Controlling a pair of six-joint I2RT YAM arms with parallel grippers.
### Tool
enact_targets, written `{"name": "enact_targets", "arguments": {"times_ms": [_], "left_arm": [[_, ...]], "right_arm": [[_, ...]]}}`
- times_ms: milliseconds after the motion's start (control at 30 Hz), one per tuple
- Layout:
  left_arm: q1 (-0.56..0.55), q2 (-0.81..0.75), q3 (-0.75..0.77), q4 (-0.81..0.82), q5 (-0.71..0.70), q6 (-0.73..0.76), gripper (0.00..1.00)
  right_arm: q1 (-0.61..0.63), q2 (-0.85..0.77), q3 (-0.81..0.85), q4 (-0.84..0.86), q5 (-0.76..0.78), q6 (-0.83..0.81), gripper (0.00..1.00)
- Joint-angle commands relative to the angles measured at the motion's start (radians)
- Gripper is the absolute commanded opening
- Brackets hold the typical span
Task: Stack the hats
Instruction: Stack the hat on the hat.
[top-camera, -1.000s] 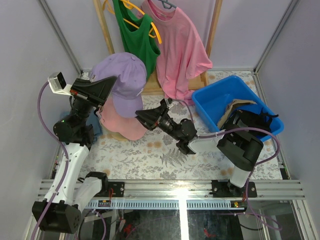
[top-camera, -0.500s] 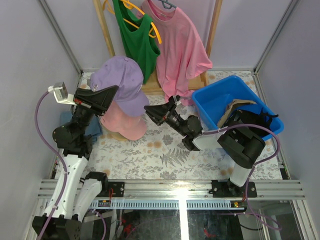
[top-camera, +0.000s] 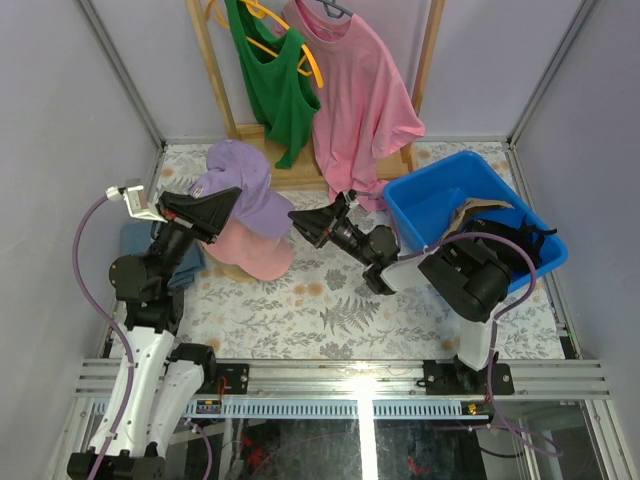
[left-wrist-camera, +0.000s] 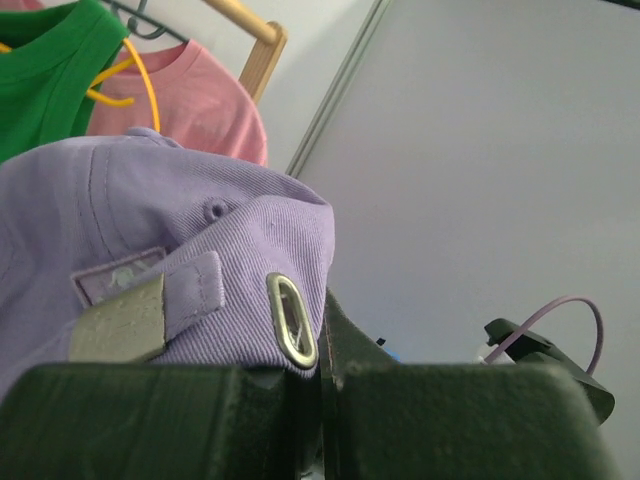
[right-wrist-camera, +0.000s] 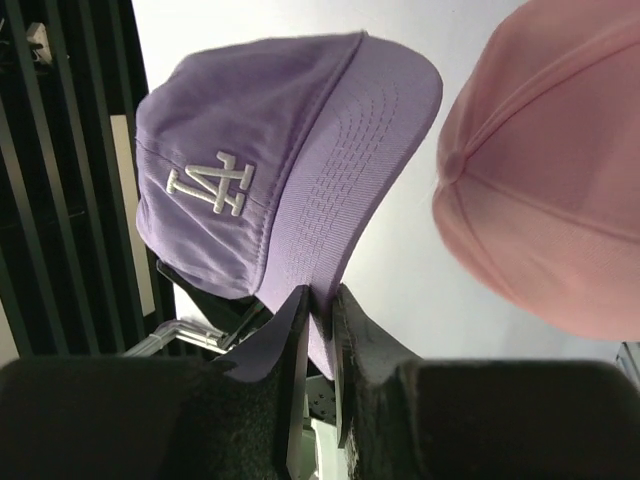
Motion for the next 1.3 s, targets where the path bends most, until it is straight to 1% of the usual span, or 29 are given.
{"name": "enact_targets", "arguments": {"times_ms": [0,200,467,633,1000,1267], "left_arm": [[-0.005,-0.050,-0.006,-0.064,0.001,0.104,0.00],[-0.004,-0.069,-0.015,-0.144,-0.022,0.195,0.00],[-0.004,-0.121,-0.028,-0.236,-0.168,0.275,0.00],[-0.004,-0.166,-0.057,-0.245,-0.252,0.283,0.00],[-0.005,-0.247,-0.139,-0.248,-0.325,0.262,0.00],[-0.004,-0.277,-0.189,-0.246,-0.343,0.234,0.00]], "right_arm": [[-0.052,0.066,0.070,0.076,-0.042,-0.002,0.11],[-0.084,0.134,0.127,0.077,-0.091,0.008,0.08],[-0.118,0.173,0.177,0.073,-0.135,0.007,0.05],[-0.136,0.195,0.201,0.073,-0.164,0.002,0.04],[-0.166,0.231,0.223,0.076,-0.217,-0.034,0.03],[-0.184,0.239,0.198,0.077,-0.236,-0.063,0.03]]}}
